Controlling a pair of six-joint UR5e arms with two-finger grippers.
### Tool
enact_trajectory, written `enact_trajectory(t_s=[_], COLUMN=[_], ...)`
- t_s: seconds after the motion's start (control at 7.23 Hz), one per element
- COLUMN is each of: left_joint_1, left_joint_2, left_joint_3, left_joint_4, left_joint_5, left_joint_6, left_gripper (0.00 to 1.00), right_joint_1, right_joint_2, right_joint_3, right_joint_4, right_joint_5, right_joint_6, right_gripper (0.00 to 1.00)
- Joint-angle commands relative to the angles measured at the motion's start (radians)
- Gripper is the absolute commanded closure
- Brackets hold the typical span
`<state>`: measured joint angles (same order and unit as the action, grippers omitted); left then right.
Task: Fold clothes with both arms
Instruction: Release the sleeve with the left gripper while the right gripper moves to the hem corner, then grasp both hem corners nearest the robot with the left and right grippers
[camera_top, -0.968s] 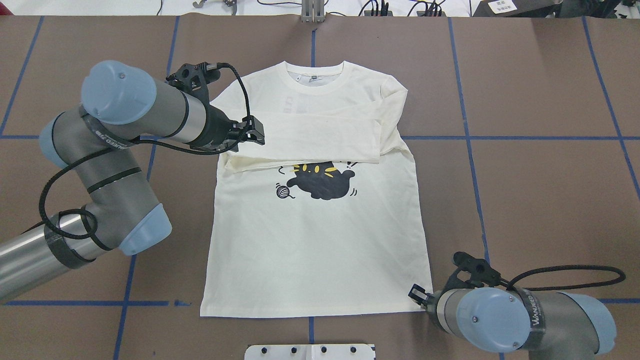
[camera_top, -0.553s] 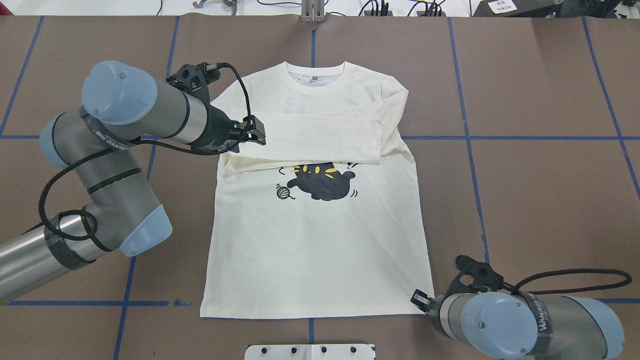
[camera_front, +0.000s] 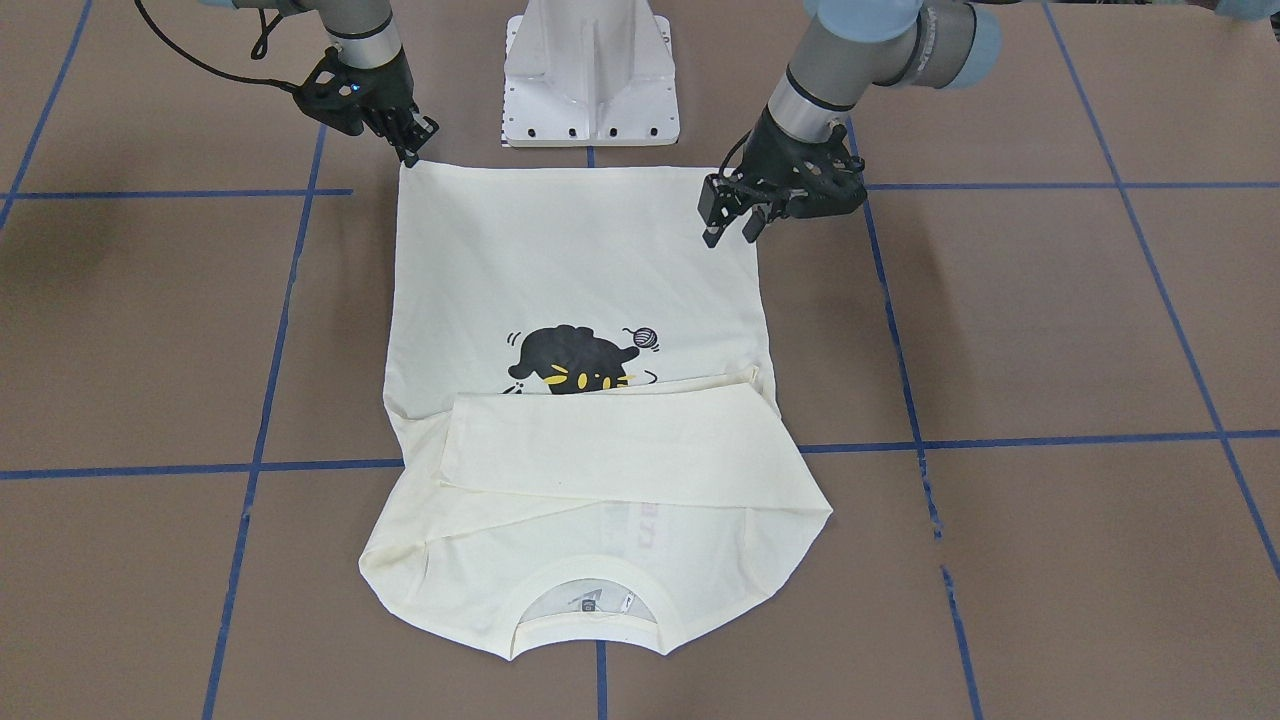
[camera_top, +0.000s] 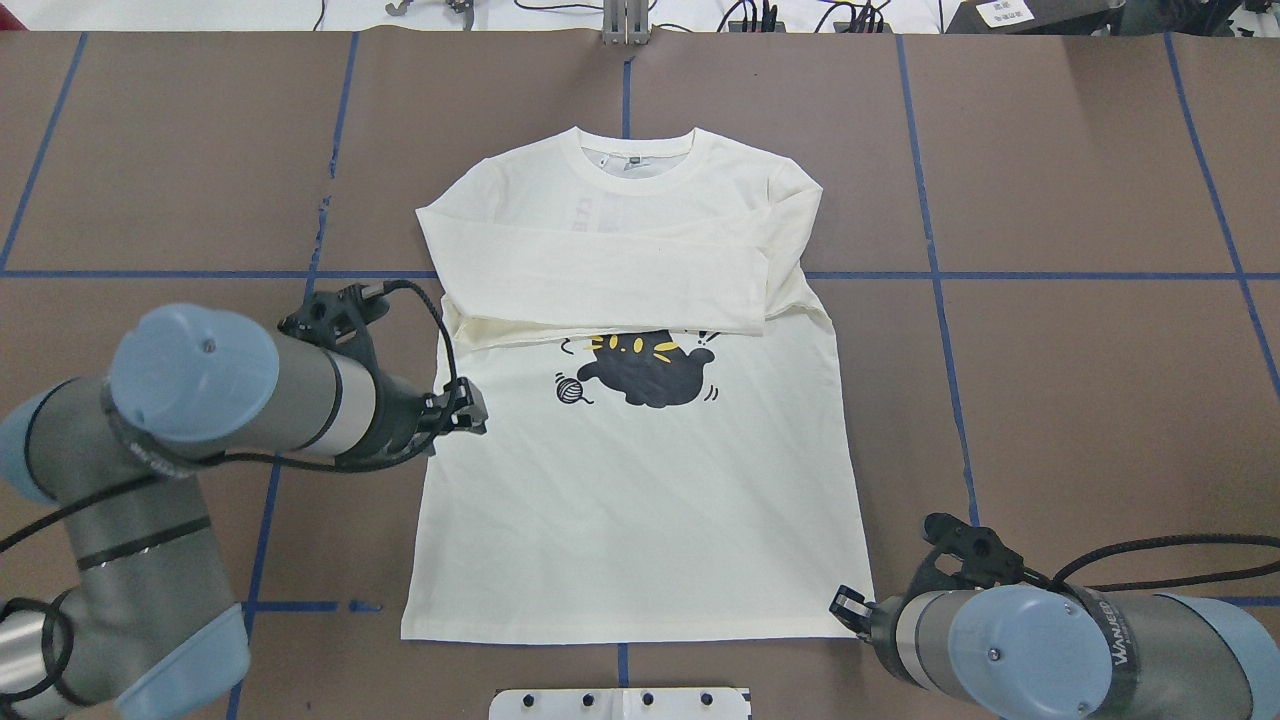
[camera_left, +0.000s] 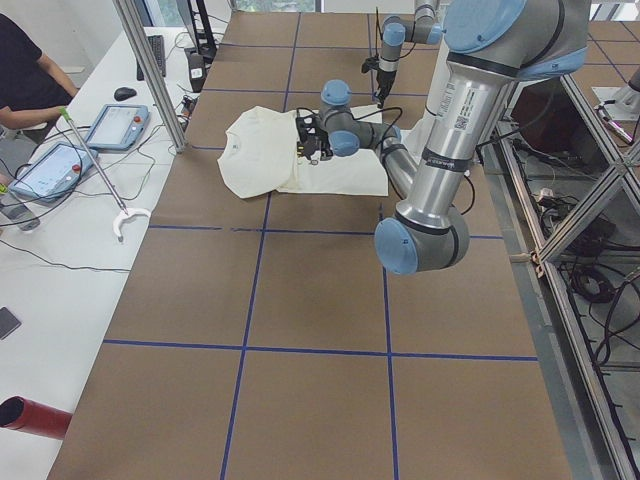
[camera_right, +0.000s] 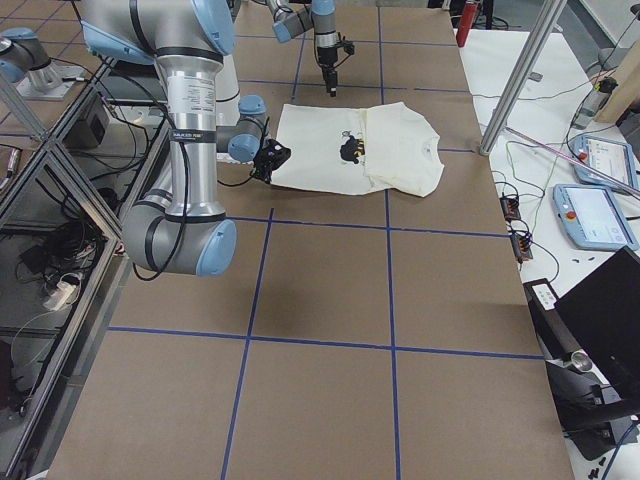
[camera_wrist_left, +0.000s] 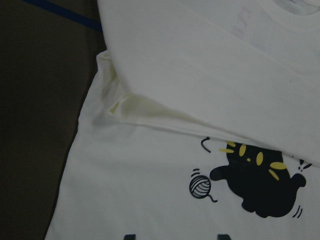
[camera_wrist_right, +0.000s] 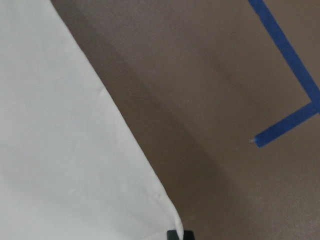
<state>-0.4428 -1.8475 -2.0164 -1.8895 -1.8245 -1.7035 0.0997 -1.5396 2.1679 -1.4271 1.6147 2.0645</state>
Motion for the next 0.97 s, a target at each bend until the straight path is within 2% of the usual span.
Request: enact_trajectory(t_s=[0.0, 0.28, 0.41, 0.83], left_joint_1=[0.164, 0.279, 0.318, 0.348], left_joint_2=[0.089, 0.108, 0.123, 0.131], left_joint_3=[-0.064, -0.062, -0.062, -0.053], left_joint_4=[0.021, 0.111, 0.115, 0.115], left_joint_5=[0.073, 0.119, 0.148, 0.151], left_joint_6=[-0.184, -0.267, -0.28, -0.291], left_gripper=[0.38, 0.38, 0.38, 0.38], right_joint_1=[0.006, 0.003, 0.005, 0.006], right_joint_2=[-0.002, 0.003, 0.004, 0.004], right_joint_3=[-0.002, -0.007, -0.007, -0.007], right_joint_4=[0.001, 0.002, 0.002, 0.002], right_joint_5=[0.037, 0.022, 0.022, 0.022], right_joint_6=[-0.006, -0.006, -0.006, -0.006], right_gripper=[1.0, 1.0, 1.0, 1.0])
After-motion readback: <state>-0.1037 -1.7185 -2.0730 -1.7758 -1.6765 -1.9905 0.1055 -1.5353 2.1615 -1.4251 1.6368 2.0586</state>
